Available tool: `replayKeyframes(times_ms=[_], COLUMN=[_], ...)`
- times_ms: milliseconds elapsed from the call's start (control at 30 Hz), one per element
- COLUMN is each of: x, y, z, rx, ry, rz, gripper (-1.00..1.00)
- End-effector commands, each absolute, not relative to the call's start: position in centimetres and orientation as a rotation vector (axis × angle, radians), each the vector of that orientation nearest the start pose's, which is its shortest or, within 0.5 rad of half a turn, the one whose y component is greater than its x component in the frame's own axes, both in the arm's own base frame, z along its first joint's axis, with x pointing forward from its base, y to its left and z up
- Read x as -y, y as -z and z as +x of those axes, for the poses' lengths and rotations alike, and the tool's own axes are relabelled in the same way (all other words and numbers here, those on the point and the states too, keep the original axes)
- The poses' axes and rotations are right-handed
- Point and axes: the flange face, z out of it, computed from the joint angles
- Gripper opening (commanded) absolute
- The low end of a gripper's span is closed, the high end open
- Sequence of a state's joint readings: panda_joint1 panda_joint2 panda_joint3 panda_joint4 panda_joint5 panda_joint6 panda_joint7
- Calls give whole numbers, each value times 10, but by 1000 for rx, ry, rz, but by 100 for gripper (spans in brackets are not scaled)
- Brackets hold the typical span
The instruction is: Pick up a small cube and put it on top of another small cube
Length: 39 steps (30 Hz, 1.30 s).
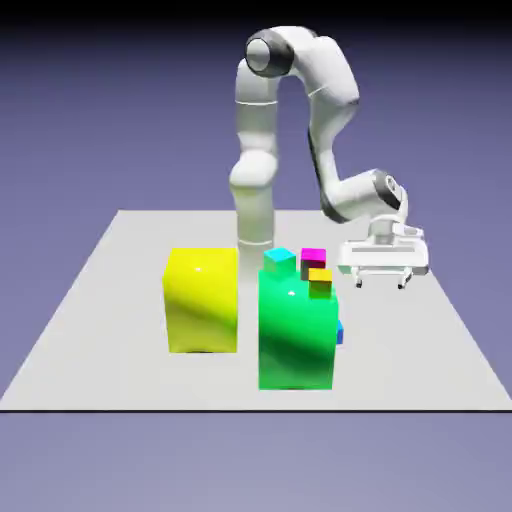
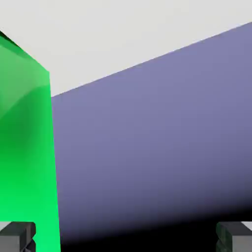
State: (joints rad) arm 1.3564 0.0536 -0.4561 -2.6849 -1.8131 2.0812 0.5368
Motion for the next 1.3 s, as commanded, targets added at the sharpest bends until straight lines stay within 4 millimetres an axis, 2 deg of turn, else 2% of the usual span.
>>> replayKeyframes(times_ms=[0, 167, 300, 333, 367, 600, 633, 667, 900, 1267], x=[-264, -222, -183, -175, -175, -180, -180, -180, -176, -224], y=[-203, -161, -114, -108, -108, -66, -66, -66, -109, -176], z=[277, 250, 182, 172, 172, 216, 216, 216, 173, 203], rx=[-1611, -1643, -1921, -1965, -1965, -1965, -1965, -1965, -1960, -1779], ry=[-486, -580, -565, -558, -558, -558, -558, -558, -553, -310], rz=[1073, 934, 720, 687, 687, 687, 687, 687, 693, 912], gripper=[0, 0, 0, 0, 0, 0, -100, -100, -100, -100])
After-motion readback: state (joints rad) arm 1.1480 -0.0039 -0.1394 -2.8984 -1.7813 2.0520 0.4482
